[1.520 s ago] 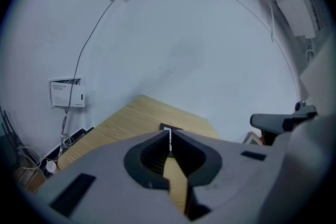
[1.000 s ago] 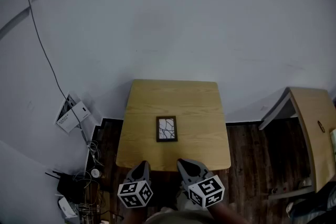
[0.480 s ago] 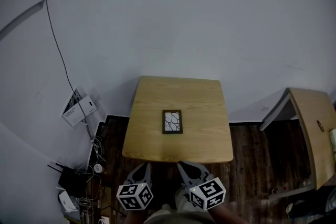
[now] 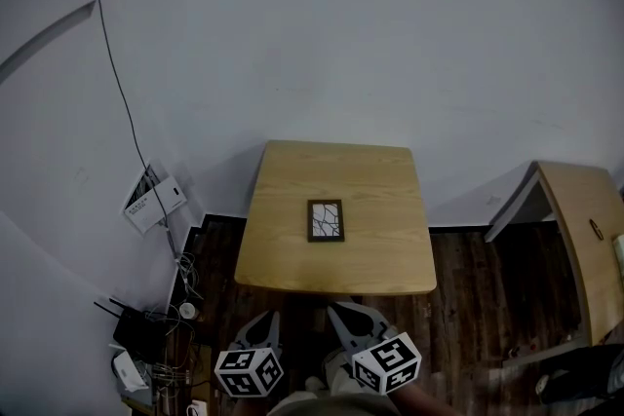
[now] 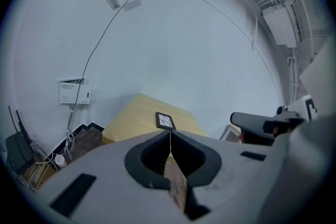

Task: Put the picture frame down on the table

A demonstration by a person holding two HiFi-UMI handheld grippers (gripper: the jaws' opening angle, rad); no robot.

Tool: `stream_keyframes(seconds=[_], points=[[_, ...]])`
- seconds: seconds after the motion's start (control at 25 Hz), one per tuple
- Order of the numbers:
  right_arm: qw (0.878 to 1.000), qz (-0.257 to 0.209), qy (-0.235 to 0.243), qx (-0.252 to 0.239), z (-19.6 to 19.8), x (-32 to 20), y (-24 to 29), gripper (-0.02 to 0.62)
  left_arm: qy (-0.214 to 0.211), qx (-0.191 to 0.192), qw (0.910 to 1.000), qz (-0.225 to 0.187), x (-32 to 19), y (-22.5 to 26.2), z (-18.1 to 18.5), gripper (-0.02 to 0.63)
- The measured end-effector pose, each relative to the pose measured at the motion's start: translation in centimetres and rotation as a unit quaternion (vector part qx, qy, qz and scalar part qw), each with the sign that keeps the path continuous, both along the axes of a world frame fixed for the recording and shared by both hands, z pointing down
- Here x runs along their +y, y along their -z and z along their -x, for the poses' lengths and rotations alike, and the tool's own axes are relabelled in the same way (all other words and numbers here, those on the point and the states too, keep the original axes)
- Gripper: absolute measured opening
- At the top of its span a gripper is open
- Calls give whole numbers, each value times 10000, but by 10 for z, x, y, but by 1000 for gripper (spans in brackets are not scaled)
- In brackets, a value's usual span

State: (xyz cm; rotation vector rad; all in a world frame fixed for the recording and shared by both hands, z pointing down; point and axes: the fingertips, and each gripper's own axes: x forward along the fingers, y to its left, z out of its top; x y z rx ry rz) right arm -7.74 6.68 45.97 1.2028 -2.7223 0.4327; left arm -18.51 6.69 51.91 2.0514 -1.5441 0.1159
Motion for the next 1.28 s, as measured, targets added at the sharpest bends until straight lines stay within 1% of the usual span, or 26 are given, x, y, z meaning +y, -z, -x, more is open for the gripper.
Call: stream_keyframes(seconds=[0.24, 0.44, 0.84, 1.28], points=[[10000, -22, 65, -1, 3, 10, 1, 0, -10, 107, 9999, 12, 9, 1, 2, 6], [9999, -61, 117, 83, 1, 15, 2, 0, -26, 120, 9999, -24, 12, 4, -1, 6], [9996, -107, 236, 105, 7, 17, 3, 0, -65, 118, 9999, -59, 14, 9, -5, 5], [9995, -157, 274, 82, 6, 16, 7, 0, -49, 207, 9997, -90, 11, 13, -8, 5]])
